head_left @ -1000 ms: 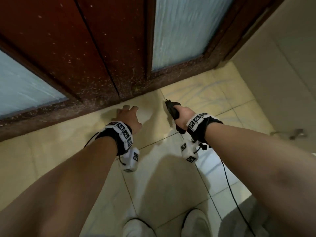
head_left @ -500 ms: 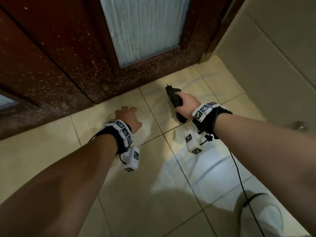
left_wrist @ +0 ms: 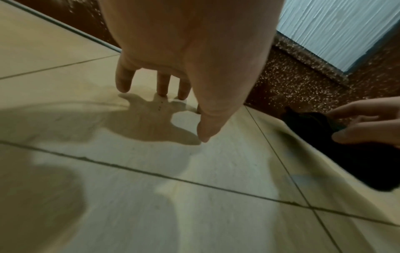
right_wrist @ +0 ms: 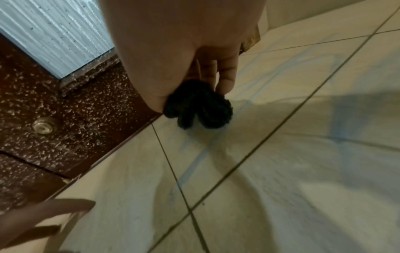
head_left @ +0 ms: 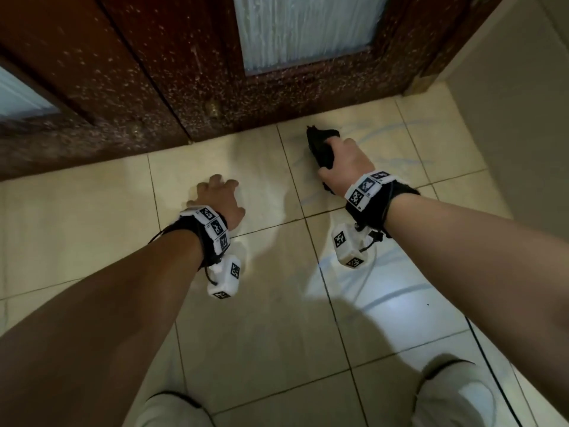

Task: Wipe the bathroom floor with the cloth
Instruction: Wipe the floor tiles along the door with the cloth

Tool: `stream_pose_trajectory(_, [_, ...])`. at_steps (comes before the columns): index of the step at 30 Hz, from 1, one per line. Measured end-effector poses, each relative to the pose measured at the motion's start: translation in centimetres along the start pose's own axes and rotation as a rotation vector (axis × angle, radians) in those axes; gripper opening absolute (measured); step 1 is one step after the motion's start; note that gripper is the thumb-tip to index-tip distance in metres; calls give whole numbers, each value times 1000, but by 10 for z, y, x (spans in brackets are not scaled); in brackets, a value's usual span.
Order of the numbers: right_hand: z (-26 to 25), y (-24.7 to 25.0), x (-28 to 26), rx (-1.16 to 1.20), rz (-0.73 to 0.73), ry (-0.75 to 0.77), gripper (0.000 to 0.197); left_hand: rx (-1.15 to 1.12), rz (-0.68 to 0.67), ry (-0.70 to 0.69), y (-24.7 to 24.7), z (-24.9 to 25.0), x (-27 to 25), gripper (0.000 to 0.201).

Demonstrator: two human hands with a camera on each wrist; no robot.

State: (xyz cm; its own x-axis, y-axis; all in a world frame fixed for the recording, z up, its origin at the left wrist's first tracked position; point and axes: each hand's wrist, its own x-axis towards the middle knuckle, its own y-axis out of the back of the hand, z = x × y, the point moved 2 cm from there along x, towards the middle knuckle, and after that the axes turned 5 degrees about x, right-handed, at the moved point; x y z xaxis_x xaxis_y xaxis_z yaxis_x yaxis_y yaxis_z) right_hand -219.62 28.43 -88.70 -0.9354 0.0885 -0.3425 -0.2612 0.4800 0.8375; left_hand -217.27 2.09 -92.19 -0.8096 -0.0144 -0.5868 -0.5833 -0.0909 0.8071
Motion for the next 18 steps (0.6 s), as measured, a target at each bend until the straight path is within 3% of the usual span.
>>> stream_pose_trajectory(6, [16, -19, -10, -19, -115, -31, 63, 8, 95, -5, 7, 12, 6, 75])
stream_pose_trajectory(11, [15, -42, -3, -65, -236, -29, 72, 84, 19, 3, 4, 17, 18, 85])
stream_pose_trajectory(18, [-6, -47, -5, -118, -282, 21, 76, 126, 54, 27, 6, 22, 20, 83])
